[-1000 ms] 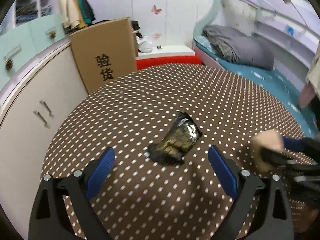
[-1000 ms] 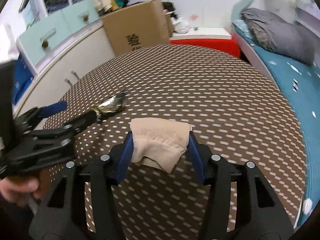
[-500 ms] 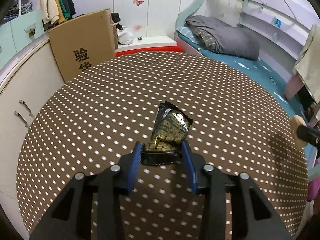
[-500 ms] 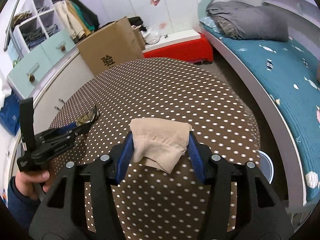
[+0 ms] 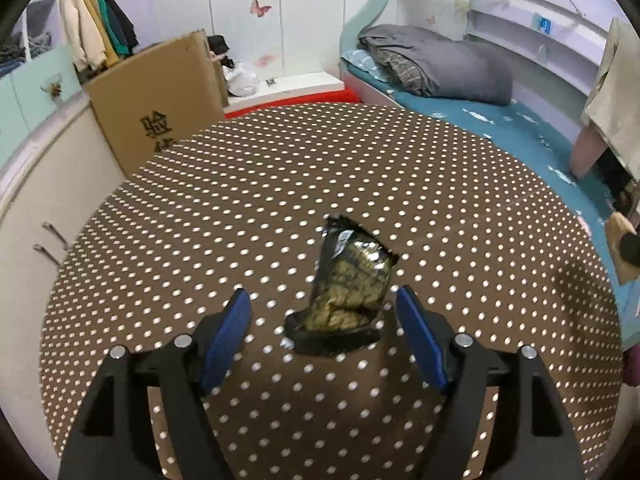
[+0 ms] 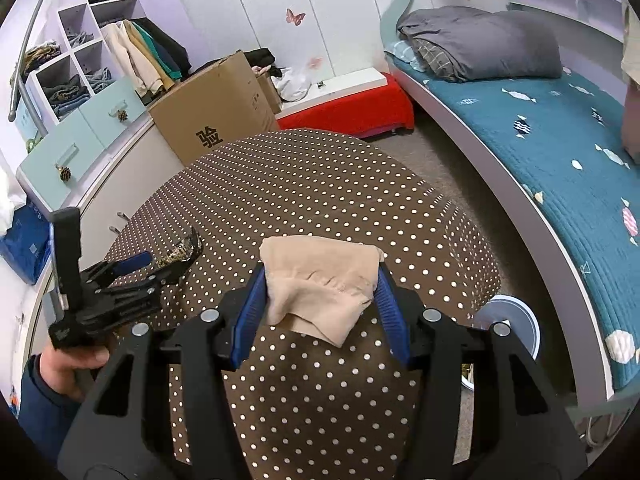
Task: Collect trash
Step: 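Grasp the beige cloth with the right tool while the left tool grasps the dark snack wrapper, then carry the beige cloth and snack wrapper over the bin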
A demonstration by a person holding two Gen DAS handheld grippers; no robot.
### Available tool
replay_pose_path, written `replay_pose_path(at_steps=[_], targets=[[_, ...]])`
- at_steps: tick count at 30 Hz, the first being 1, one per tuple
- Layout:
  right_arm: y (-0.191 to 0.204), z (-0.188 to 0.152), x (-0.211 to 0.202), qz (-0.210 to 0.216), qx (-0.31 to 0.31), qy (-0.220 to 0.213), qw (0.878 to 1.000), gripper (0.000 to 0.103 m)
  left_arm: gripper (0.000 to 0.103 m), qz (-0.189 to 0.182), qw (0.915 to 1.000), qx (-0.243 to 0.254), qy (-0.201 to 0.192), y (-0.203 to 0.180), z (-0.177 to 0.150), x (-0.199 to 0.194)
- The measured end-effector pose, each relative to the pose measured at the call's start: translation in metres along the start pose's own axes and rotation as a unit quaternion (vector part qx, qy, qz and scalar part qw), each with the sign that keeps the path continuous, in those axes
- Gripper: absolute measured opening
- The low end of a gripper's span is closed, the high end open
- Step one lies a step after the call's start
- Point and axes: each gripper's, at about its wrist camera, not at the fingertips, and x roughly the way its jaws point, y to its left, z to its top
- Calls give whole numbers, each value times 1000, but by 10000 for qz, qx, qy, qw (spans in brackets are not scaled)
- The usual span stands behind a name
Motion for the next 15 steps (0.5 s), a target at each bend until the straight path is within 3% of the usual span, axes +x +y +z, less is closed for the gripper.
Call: replay_pose_path(at_steps=[1,2,4,15], targets=[[-1,0,-1,-2,14,-9,10000,52,53,-56,10000,35,40,-1,1,3],[-4,-1,-3,-3,36,-26,10000,52,43,-92,9999,73,101,-3,2,6],[-10,1,-7,-19,67,-82,9999,52,30,-159,9998,84,106,-4,7,7],[-66,17,-56,-334,566,-717,9953,52,29,-739,9957,124,-535,-67,29,-48]])
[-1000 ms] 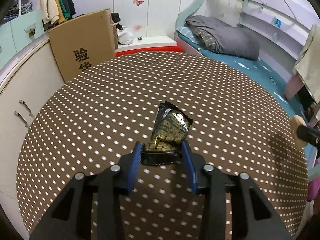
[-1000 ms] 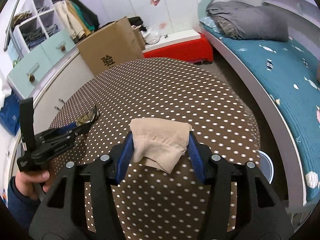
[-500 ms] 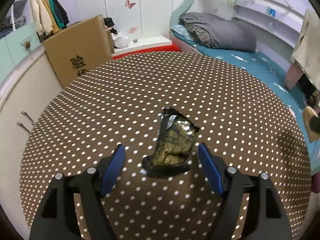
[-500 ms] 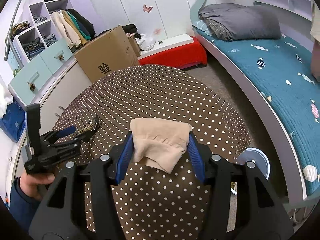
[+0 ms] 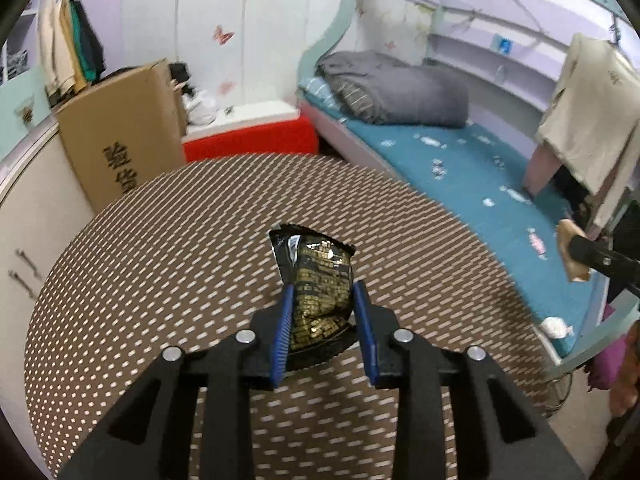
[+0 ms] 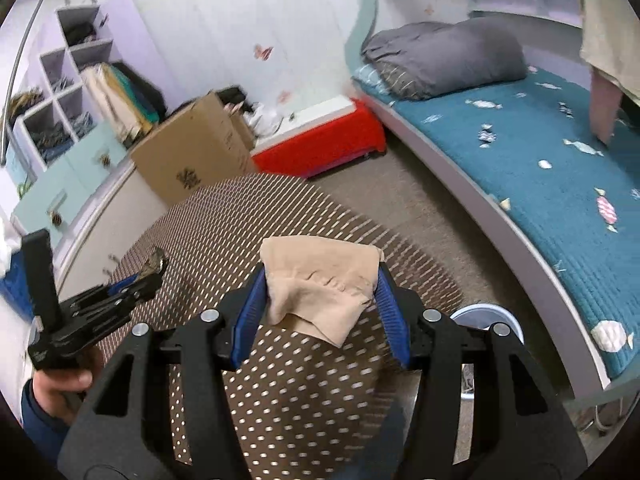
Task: Collect trash
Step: 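Carry the beige cloth and snack wrapper over the bin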
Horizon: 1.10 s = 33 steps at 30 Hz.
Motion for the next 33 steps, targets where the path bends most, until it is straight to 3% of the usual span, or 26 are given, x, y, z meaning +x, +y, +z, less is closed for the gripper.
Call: replay_pose_path(at_steps=[7,16,23,33], targets=[[-66,21,-39,-480,610,-517,9956,53,29,-665,9970,243,-323,-75,23,-12],[-144,20,-58,-1041,1300,-560,9844,53,29,-1393,9875,677,-284,-182,26,1],[-180,11,-35,-1188,1511,-248,9810,53,29,-1639,9820,942,50,-241,20,34],[-231,-20,29,-1047,2194,461,9689,53,29,-1533,9733,1333,1064,-298,-5,128]])
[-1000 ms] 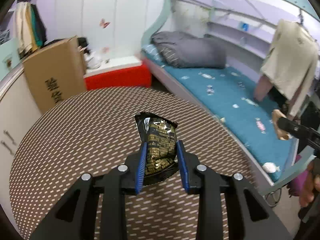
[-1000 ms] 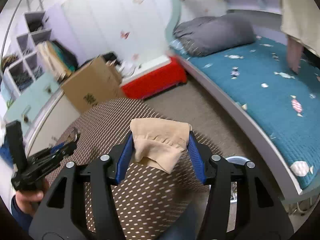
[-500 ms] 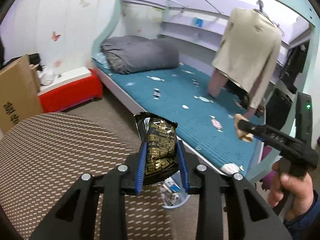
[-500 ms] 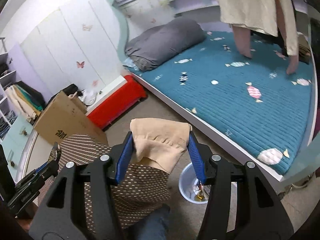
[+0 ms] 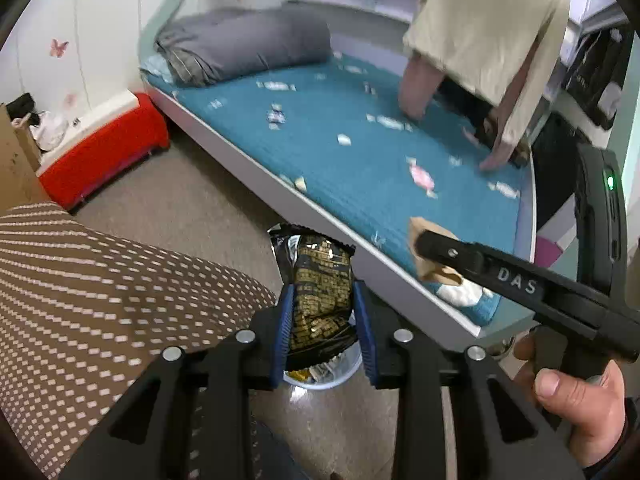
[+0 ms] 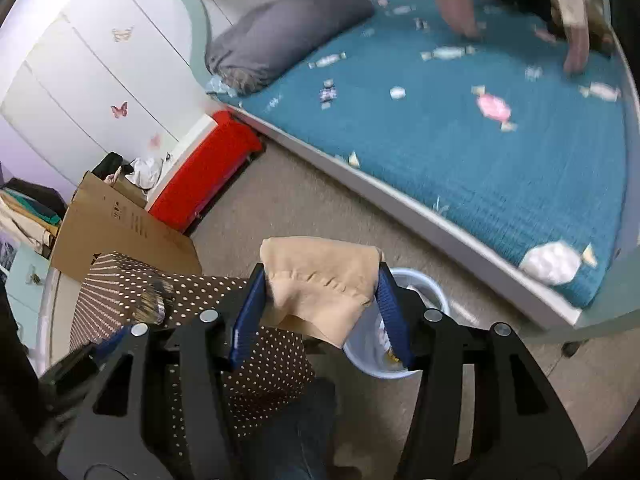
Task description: Collect trash
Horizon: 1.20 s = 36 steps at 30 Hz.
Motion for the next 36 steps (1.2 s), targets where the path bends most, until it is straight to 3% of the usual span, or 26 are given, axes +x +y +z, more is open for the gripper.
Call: replay_pose_path(at_steps=[5,6,7,9,10,17,20,26,30,36], targets=[[-15,0,34,106,254,275,9992,57,31,-34,9992,35,409,1,2,35],[-19,0,40,138,325,333,9988,61,34,-38,9987,37,514,1,3,42],[-24,-1,47,205,461,415,9979,74,39,-27,9983,48,580,2,4,46],[-36,-3,57,297,749,542,9953,91,84,141,9981,65,595,3,6,51],[-40,-4,59,296,848,568,9943,95,89,249,9982,63,550,4,9,49],[-46,-11,45,46,939,450,9946,97,90,476,9979,80,431,10,13,37],[-38,-12,29,-124,772,312,9964,97,90,501,9986,10,180,13,12,17],[-11,-15,-9,-162,491,41,9987,97,92,595,9976,-91,-349,18,6,-34],[17,-17,-40,-74,224,-203,9995,97,92,572,9935,-69,-982,22,-4,-83],[72,-26,-85,58,-327,-525,9981,97,92,1074,9828,89,-1500,29,-22,-149]])
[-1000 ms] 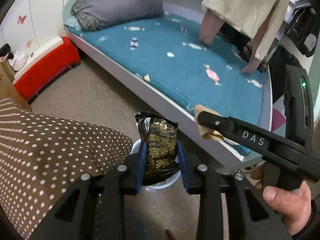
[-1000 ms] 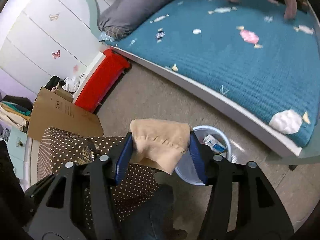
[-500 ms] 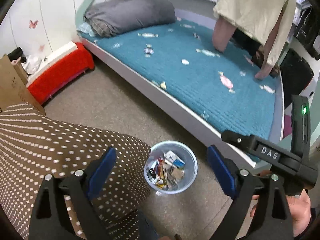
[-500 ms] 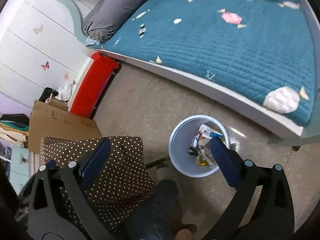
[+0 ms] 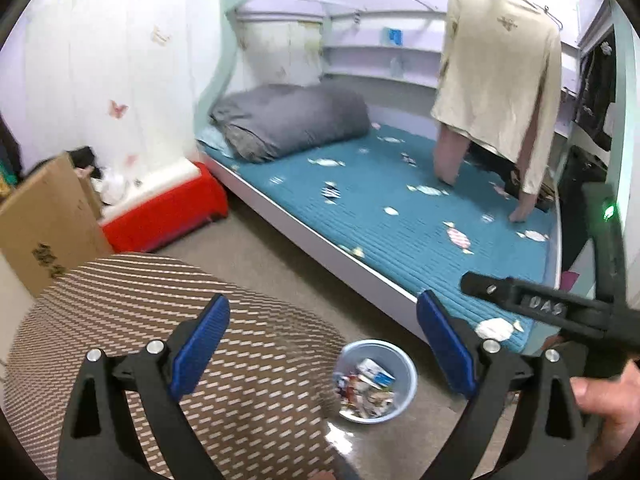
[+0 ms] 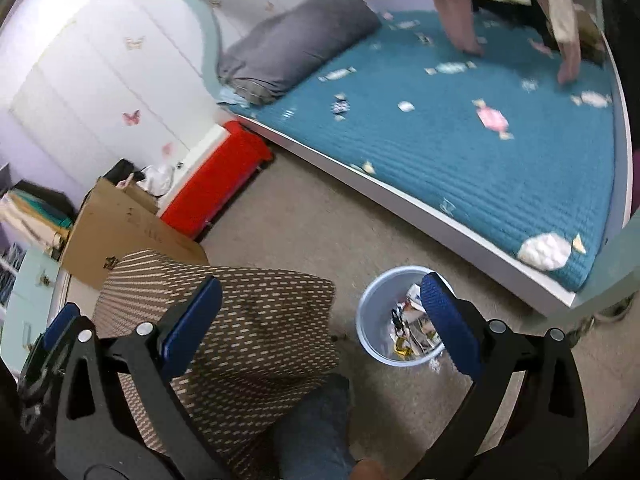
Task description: Collect trash
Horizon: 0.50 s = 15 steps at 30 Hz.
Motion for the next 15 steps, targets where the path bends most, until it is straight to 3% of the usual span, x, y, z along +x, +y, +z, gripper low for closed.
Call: replay_pose_path(at_steps=[8,15], targets=[[91,-5,-69,217,-942,-579,9936,97,94,769,9950,-370,-519,47,0,-93],[169,-22,-125,479,-1774,-1121,9766,97,97,1506,9780,-1033,-1004,93,-7,-169]])
